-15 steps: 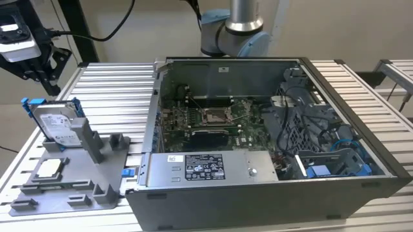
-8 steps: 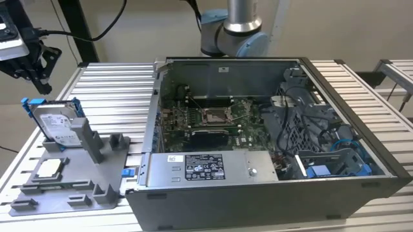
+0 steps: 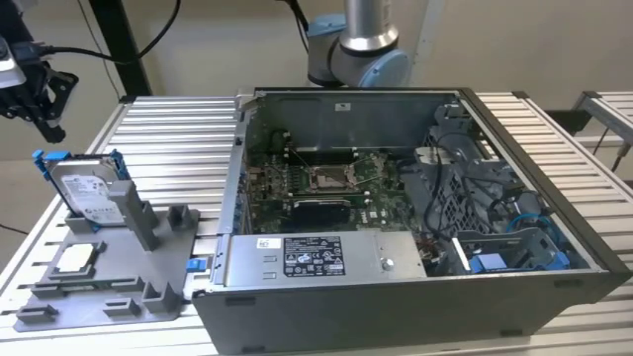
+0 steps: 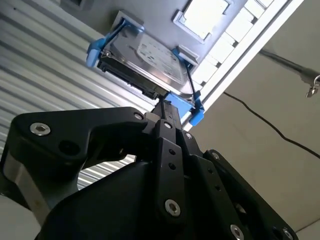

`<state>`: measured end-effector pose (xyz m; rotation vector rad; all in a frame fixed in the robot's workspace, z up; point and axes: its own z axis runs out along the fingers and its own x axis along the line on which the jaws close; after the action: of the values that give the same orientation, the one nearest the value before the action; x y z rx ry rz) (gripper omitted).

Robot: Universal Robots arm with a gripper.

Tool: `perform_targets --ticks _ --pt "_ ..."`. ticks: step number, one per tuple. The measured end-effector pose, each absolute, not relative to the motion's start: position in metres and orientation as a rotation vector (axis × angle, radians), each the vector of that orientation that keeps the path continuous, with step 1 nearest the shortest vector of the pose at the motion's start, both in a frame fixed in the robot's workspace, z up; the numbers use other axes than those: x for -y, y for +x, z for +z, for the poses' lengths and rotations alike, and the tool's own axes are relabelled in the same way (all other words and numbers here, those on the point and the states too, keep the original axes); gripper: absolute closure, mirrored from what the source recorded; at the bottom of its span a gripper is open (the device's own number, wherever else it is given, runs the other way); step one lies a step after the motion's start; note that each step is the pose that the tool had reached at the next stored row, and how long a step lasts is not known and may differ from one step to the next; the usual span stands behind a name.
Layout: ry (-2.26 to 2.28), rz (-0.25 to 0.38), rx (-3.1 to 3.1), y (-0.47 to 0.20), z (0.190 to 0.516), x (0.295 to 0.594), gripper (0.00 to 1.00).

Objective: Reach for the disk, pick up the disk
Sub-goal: 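Reach for the disk, then pick up the disk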

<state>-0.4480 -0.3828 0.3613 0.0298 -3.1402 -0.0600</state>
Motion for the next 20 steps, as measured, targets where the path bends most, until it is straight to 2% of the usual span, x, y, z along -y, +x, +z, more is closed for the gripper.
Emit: perform_targets --ticks 20 --pt "0.03 -0.06 3.14 -0.461 0.358 0.38 1.0"
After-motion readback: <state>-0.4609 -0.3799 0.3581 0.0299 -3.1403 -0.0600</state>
